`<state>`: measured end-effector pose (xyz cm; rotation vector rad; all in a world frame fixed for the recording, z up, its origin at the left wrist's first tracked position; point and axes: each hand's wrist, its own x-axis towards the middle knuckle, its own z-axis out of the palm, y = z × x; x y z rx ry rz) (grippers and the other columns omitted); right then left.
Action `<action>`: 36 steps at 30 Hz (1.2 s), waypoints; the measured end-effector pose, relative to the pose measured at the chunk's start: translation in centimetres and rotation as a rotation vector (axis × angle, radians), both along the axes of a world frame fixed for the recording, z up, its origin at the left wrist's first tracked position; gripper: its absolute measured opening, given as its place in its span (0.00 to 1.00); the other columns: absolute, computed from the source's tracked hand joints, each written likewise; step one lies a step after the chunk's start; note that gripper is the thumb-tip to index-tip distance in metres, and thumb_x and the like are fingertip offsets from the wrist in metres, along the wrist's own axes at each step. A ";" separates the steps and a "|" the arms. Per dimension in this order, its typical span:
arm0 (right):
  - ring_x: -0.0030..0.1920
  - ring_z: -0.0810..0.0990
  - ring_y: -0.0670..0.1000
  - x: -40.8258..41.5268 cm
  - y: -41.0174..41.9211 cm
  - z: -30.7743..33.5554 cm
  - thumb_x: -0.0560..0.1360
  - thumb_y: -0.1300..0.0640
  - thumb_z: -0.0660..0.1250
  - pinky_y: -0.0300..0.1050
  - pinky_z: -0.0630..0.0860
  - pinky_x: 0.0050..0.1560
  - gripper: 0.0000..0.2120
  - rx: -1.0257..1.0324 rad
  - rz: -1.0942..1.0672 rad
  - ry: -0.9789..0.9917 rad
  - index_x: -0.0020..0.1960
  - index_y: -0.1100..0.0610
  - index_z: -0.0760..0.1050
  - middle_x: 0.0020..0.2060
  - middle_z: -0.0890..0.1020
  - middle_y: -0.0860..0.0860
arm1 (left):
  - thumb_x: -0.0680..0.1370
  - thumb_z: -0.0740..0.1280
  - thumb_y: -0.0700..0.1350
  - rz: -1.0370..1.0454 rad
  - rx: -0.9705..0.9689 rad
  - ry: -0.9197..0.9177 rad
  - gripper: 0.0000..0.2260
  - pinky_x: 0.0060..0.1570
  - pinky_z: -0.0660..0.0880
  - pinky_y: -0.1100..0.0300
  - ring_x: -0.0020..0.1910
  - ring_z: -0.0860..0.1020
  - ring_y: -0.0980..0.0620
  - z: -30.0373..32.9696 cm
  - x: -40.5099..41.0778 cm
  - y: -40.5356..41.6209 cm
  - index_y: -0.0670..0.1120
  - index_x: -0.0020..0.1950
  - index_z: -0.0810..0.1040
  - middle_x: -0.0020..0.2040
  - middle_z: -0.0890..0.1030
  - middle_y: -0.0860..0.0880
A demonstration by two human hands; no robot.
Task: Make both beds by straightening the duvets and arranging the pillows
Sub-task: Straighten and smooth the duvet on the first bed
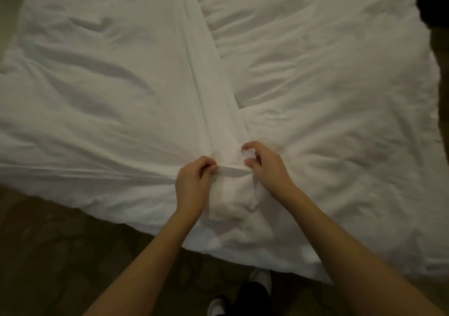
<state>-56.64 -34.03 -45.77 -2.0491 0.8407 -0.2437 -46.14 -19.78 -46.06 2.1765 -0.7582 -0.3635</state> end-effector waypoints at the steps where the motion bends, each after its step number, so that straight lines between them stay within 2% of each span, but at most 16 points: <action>1: 0.41 0.70 0.48 -0.5 0.0 0.3 0.74 0.67 0.65 0.35 0.63 0.43 0.13 0.009 -0.012 -0.007 0.58 0.60 0.76 0.38 0.73 0.46 | 0.76 0.68 0.40 0.034 -0.022 0.036 0.07 0.38 0.67 0.73 0.37 0.76 0.61 0.3 -0.7 -0.1 0.50 0.39 0.78 0.36 0.78 0.58; 4: 0.38 0.69 0.48 -2.3 0.0 1.2 0.75 0.66 0.65 0.35 0.63 0.42 0.13 0.025 -0.048 -0.021 0.58 0.59 0.77 0.34 0.69 0.43 | 0.76 0.67 0.41 0.072 -0.054 0.071 0.06 0.37 0.67 0.73 0.36 0.75 0.61 1.4 -2.7 -0.5 0.49 0.39 0.78 0.35 0.78 0.58; 9: 0.34 0.69 0.40 -6.4 -0.7 2.9 0.76 0.66 0.65 0.34 0.64 0.39 0.12 0.042 -0.037 -0.039 0.59 0.58 0.77 0.35 0.69 0.41 | 0.76 0.68 0.41 0.050 -0.076 0.081 0.06 0.44 0.73 0.64 0.41 0.77 0.56 3.0 -6.1 -1.2 0.50 0.40 0.79 0.38 0.80 0.56; 12: 0.35 0.69 0.40 -9.6 -2.2 4.2 0.76 0.66 0.65 0.25 0.65 0.36 0.12 0.034 -0.039 -0.028 0.59 0.58 0.77 0.35 0.69 0.42 | 0.76 0.68 0.42 0.022 -0.080 0.078 0.06 0.46 0.75 0.56 0.42 0.78 0.55 4.2 -9.1 -2.4 0.50 0.40 0.79 0.38 0.81 0.55; 15: 0.35 0.69 0.39 -14.2 -4.2 5.1 0.76 0.67 0.65 0.21 0.63 0.37 0.12 0.026 -0.035 -0.021 0.58 0.59 0.78 0.35 0.69 0.41 | 0.76 0.69 0.43 -0.016 -0.059 0.065 0.05 0.48 0.76 0.54 0.43 0.79 0.55 5.0 -13.4 -4.4 0.51 0.40 0.79 0.39 0.81 0.55; 18: 0.35 0.69 0.39 -19.9 -6.0 5.7 0.76 0.68 0.65 0.22 0.65 0.36 0.13 0.036 -0.005 0.000 0.58 0.59 0.78 0.38 0.73 0.49 | 0.77 0.68 0.44 -0.041 -0.041 0.062 0.05 0.48 0.76 0.54 0.44 0.79 0.54 5.1 -19.2 -5.9 0.51 0.41 0.78 0.40 0.80 0.55; 20: 0.35 0.70 0.40 -24.0 -7.0 5.9 0.76 0.67 0.64 0.23 0.66 0.35 0.13 0.066 0.001 0.018 0.58 0.59 0.78 0.39 0.73 0.51 | 0.77 0.68 0.44 -0.056 -0.028 0.071 0.06 0.46 0.76 0.54 0.45 0.79 0.54 5.2 -23.2 -6.6 0.52 0.41 0.78 0.40 0.80 0.55; 23: 0.35 0.69 0.40 -29.5 -7.8 6.3 0.77 0.65 0.64 0.27 0.67 0.34 0.12 0.085 0.023 0.051 0.59 0.56 0.77 0.35 0.70 0.43 | 0.77 0.68 0.44 -0.078 0.000 0.072 0.05 0.46 0.75 0.57 0.44 0.79 0.54 5.4 -28.5 -7.5 0.53 0.42 0.78 0.41 0.80 0.55; 27: 0.38 0.70 0.43 -36.0 -7.8 5.7 0.79 0.62 0.62 0.32 0.65 0.35 0.12 0.150 0.006 0.083 0.60 0.52 0.76 0.38 0.70 0.43 | 0.77 0.68 0.43 -0.121 0.028 0.100 0.05 0.49 0.76 0.57 0.45 0.79 0.54 5.3 -34.5 -8.0 0.52 0.42 0.78 0.42 0.81 0.54; 29: 0.36 0.68 0.41 -37.8 -7.2 4.5 0.79 0.62 0.62 0.33 0.65 0.34 0.12 0.170 0.001 0.086 0.60 0.51 0.76 0.36 0.69 0.42 | 0.77 0.68 0.41 -0.121 0.045 0.097 0.05 0.48 0.74 0.61 0.44 0.79 0.54 4.6 -36.4 -7.1 0.50 0.42 0.78 0.42 0.81 0.54; 31: 0.36 0.67 0.41 -38.2 -6.3 2.8 0.79 0.62 0.61 0.32 0.64 0.33 0.12 0.202 0.003 0.110 0.60 0.51 0.74 0.37 0.68 0.42 | 0.77 0.68 0.40 -0.110 0.065 0.067 0.04 0.44 0.69 0.72 0.41 0.77 0.57 3.5 -37.2 -6.0 0.47 0.43 0.80 0.41 0.80 0.54; 32: 0.36 0.67 0.40 -37.9 -5.9 2.0 0.79 0.62 0.61 0.31 0.64 0.32 0.12 0.204 0.004 0.126 0.60 0.50 0.74 0.37 0.68 0.42 | 0.77 0.68 0.40 -0.099 0.078 0.041 0.04 0.42 0.67 0.74 0.40 0.76 0.58 2.7 -37.1 -5.6 0.46 0.43 0.80 0.41 0.80 0.54; 33: 0.36 0.68 0.40 -37.4 -5.8 1.4 0.79 0.62 0.61 0.31 0.65 0.31 0.12 0.195 0.007 0.138 0.60 0.51 0.73 0.37 0.68 0.43 | 0.76 0.68 0.40 -0.095 0.084 0.005 0.04 0.42 0.67 0.73 0.39 0.75 0.58 2.1 -36.8 -5.5 0.46 0.43 0.81 0.40 0.79 0.54; 36: 0.34 0.69 0.42 -35.8 -5.9 -0.1 0.77 0.64 0.63 0.30 0.66 0.32 0.13 0.113 0.051 0.163 0.59 0.53 0.72 0.34 0.69 0.46 | 0.75 0.70 0.40 -0.137 0.088 -0.107 0.03 0.45 0.71 0.58 0.41 0.78 0.52 -0.2 -35.9 -5.5 0.47 0.42 0.80 0.40 0.81 0.52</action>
